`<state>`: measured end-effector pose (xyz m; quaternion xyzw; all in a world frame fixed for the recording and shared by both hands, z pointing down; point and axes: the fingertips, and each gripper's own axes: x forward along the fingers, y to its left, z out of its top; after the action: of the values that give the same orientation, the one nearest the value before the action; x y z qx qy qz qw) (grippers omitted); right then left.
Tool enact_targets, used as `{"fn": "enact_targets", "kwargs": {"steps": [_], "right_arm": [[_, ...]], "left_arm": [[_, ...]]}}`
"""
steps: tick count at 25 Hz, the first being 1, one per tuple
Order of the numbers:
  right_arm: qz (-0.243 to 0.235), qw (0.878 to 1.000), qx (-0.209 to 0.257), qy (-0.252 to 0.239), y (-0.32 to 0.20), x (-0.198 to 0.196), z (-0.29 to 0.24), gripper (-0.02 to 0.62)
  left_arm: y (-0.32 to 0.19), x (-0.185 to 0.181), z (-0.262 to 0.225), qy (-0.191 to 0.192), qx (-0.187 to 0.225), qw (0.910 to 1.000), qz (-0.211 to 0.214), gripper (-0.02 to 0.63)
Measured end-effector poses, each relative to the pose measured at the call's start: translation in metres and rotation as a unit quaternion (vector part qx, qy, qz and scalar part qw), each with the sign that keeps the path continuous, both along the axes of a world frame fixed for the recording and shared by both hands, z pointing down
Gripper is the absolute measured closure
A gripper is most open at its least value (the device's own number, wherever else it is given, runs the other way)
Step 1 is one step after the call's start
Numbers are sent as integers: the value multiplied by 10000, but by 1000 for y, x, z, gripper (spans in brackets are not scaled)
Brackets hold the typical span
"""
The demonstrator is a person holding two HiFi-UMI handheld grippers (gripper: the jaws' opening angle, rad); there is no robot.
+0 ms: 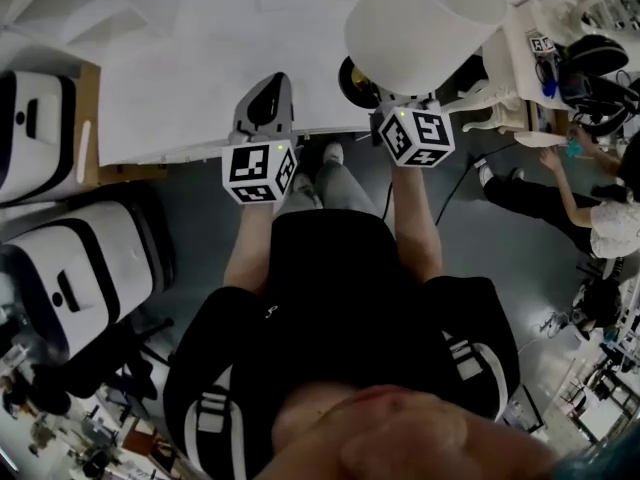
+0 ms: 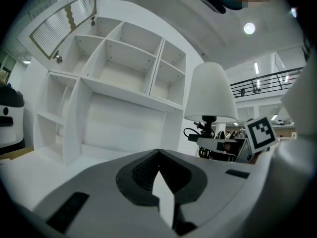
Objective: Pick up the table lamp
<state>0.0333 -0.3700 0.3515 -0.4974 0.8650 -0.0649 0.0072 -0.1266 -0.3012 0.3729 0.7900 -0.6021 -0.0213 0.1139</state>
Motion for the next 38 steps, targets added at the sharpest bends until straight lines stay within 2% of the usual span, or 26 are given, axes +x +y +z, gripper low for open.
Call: {"fn": "enact_targets", "kwargs": {"steps": [8, 16, 21, 30, 38], "right_arm": [[-296, 9991, 66, -283, 45, 36, -32, 420], [-484, 9986, 86, -172, 92, 79, -53, 420], [-557, 9983, 53, -182, 123, 97, -50, 420], [-661, 9976, 76, -209, 144, 104, -51, 422], [-752, 9968, 64, -275, 132, 81, -57, 422]], "left_arm": [[31, 44, -44, -128, 334, 9993, -61, 598], [65, 105, -72, -221, 544, 9981, -167, 598], [91, 128, -72, -327, 553, 9977, -215, 598], [106, 146, -75, -319, 579, 9977, -162, 598], [96, 125, -86, -351, 673, 9969, -223, 598]]}}
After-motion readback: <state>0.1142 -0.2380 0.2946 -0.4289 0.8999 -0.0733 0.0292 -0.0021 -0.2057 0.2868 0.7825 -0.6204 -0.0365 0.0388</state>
